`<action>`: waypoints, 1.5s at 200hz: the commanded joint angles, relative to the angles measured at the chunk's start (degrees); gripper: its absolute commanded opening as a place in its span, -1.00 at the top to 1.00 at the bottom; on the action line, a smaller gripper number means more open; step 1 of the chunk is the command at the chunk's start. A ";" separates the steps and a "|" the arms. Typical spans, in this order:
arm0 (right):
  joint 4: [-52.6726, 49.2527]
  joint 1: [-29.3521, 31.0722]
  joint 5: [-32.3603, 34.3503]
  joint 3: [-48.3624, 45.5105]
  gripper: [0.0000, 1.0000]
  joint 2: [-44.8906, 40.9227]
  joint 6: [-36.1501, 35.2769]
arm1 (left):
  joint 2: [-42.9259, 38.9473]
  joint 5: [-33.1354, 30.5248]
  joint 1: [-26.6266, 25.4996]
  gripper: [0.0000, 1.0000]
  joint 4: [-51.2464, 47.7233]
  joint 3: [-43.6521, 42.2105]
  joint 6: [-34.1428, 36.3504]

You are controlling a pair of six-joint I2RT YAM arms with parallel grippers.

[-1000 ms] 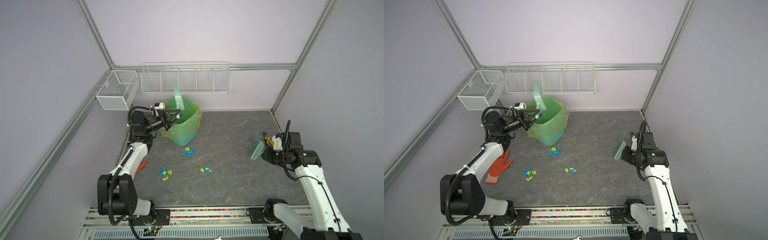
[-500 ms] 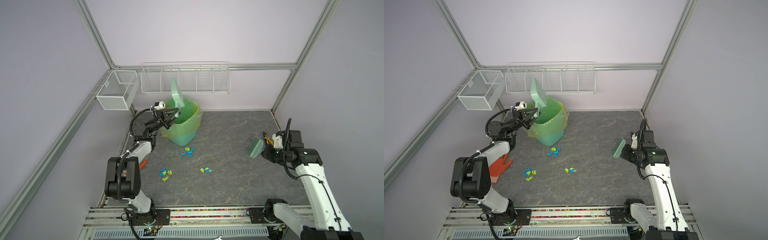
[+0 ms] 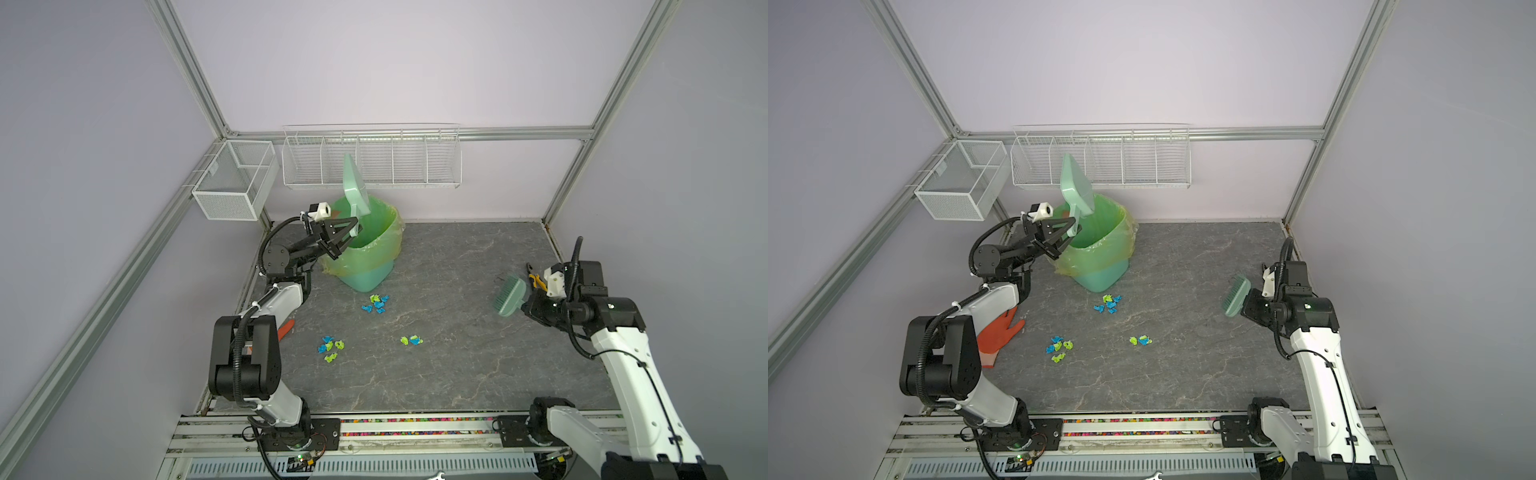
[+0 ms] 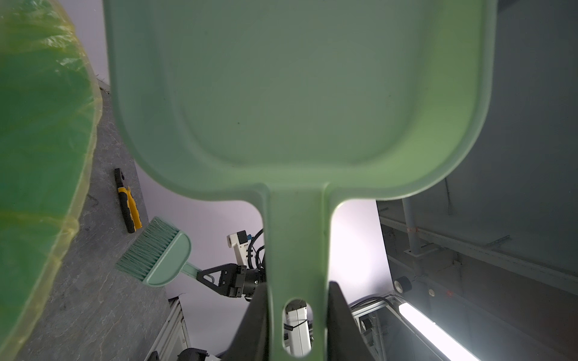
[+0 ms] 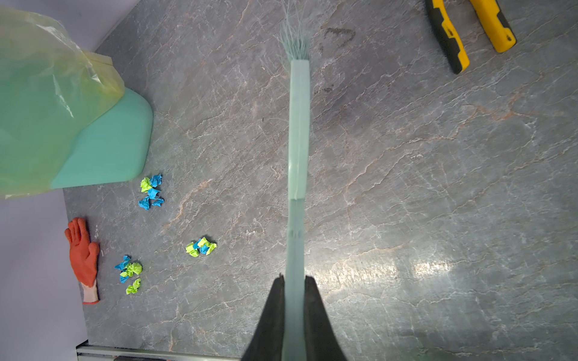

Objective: Sweep away the paper scraps from the table
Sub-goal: 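Tip the mint dustpan over the green bin with the left gripper, then lower the empty dustpan beside the lime-and-blue scraps while the right gripper brings the brush over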

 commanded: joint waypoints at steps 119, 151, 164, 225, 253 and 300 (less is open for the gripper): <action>3.15 2.06 -2.31 -0.01 0.86 0.44 1.99 | -14.60 1.03 0.25 1.00 -73.45 8.45 48.42; 3.04 2.62 -2.37 0.73 0.86 1.31 1.92 | -15.91 -7.49 -0.05 1.00 -109.03 20.39 75.76; 2.82 2.90 -2.47 1.17 0.86 1.66 1.87 | -16.51 -7.42 -0.29 1.00 -107.82 19.49 74.81; 1.39 5.89 -3.29 3.95 0.86 0.12 3.16 | -19.17 -17.81 -7.39 1.00 -116.89 22.08 79.95; 1.00 7.40 -4.73 5.15 0.86 -0.08 3.48 | -19.77 -22.88 -9.86 1.00 -122.15 25.31 82.94; 0.35 9.21 -6.07 5.18 0.86 -1.17 3.50 | -21.60 -32.48 -17.63 1.00 -127.46 27.76 85.10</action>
